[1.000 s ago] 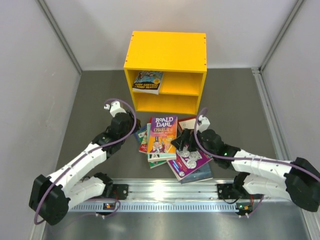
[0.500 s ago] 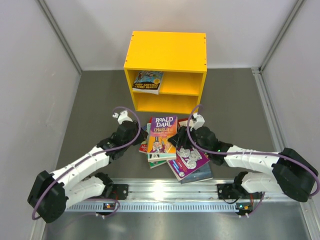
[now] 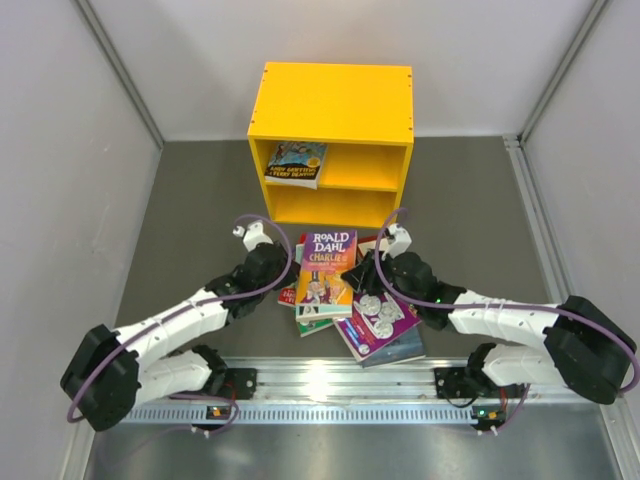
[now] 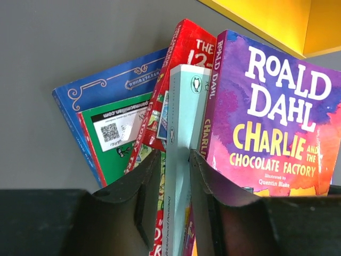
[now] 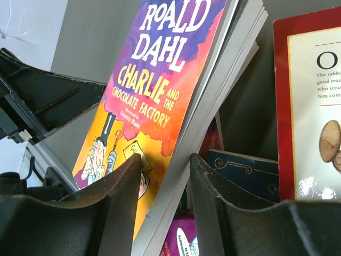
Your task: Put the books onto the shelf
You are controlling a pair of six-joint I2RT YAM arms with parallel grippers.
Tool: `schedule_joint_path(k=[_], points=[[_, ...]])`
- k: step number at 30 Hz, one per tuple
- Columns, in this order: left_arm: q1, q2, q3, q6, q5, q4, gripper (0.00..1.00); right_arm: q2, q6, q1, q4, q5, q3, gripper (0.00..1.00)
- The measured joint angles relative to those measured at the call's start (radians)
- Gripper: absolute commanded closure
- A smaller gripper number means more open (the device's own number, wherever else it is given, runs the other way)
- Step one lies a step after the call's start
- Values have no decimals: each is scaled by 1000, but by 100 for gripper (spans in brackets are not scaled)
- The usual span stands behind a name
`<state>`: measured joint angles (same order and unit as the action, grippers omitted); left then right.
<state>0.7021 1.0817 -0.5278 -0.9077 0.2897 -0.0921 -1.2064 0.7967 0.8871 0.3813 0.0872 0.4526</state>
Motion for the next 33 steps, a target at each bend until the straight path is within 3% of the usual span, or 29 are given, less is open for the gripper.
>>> schedule_joint_path(k=[9,15,20,21,26,31,33], points=[[82,95,-56,-5,84,25,67,37,-17,0,-14,13,0,51],[147,165,-109,-4,137,25,68,95,-27,1,-37,23,0,69],[180,166,-115,-10,145,16,65,179,-31,5,-85,28,0,71],[185,159,-116,-10,145,5,64,203,-35,8,-111,31,0,71],[202,70,-125,2,153,-87,32,334,-45,19,-237,62,1,69],[203,-53,-130,12,160,-116,29,438,-55,20,-351,136,17,69],[203,-82,-131,11,136,-114,30,450,-58,20,-377,149,29,81]])
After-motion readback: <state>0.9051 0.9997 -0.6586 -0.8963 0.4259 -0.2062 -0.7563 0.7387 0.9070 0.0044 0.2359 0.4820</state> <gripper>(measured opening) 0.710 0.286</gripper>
